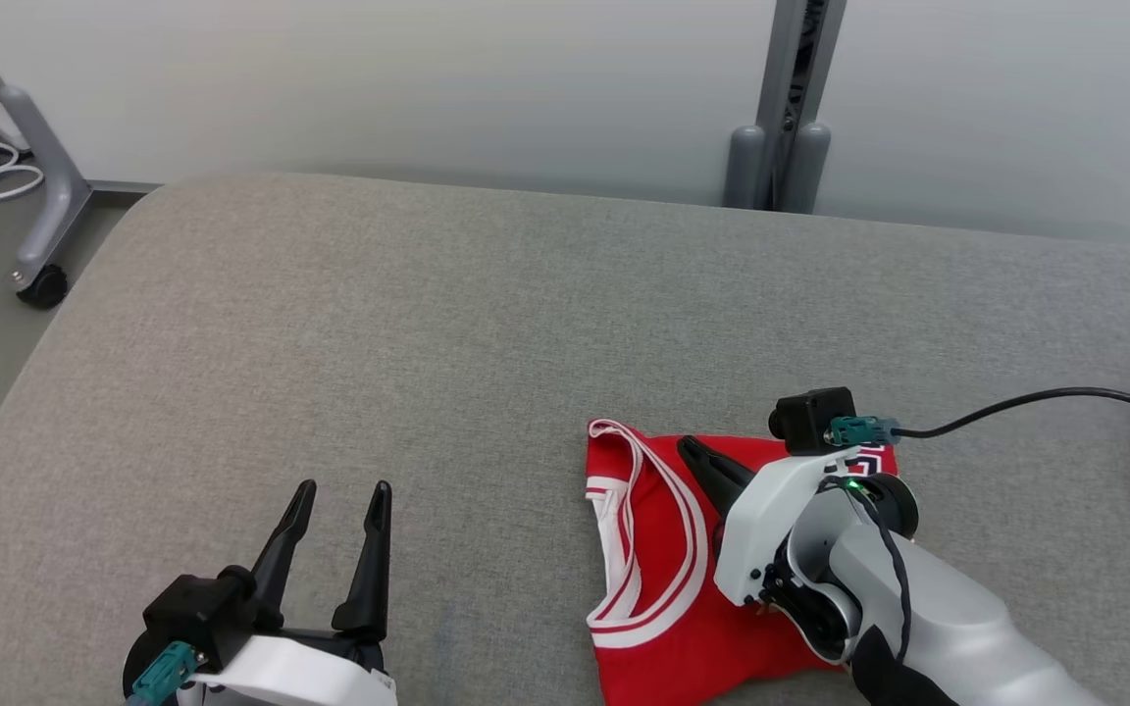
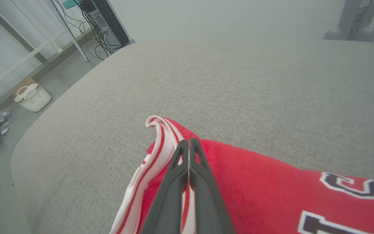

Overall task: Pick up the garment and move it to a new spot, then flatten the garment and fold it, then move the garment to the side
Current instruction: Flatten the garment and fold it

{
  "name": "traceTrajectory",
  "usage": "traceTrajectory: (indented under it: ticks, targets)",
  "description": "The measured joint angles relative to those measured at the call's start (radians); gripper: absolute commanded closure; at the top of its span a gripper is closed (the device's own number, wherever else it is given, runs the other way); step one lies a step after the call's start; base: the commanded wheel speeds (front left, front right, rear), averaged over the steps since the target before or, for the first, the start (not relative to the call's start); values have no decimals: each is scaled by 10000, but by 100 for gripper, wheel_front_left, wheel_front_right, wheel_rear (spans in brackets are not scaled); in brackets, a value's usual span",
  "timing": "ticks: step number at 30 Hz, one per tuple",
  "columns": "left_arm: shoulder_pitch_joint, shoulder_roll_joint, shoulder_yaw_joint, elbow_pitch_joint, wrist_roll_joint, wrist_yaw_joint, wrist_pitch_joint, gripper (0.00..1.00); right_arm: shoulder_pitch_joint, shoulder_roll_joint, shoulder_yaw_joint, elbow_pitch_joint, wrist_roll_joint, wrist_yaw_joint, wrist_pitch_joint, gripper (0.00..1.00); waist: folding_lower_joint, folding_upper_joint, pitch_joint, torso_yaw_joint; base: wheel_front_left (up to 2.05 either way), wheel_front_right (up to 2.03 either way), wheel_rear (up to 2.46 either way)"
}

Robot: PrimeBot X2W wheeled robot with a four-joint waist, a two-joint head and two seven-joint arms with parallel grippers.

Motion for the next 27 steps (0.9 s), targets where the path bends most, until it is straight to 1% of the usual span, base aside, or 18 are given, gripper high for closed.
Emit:
traceTrajectory:
  ticks: [6, 16, 21, 27]
  targets:
    - [-234, -115, -100, 127, 2, -98, -46, 0, -341, 182, 224, 754, 217, 0, 63, 100, 0, 0, 243, 486, 0, 0, 0]
    - [-490, -192, -136, 345, 6, -201, -161, 0, -403, 217, 1327, 407, 865, 0, 265, 100, 0, 0, 639, 1043, 0, 0, 0]
    - [-510, -211, -136, 422, 6, -203, -203, 0, -451, 217, 1871, 192, 1070, 0, 107, 100, 0, 0, 669, 1040, 0, 0, 0]
    - [-454, -176, -115, 447, 6, -173, -207, 0, -766, 215, 2266, -27, 1089, 0, -539, 100, 0, 0, 540, 698, 0, 0, 0]
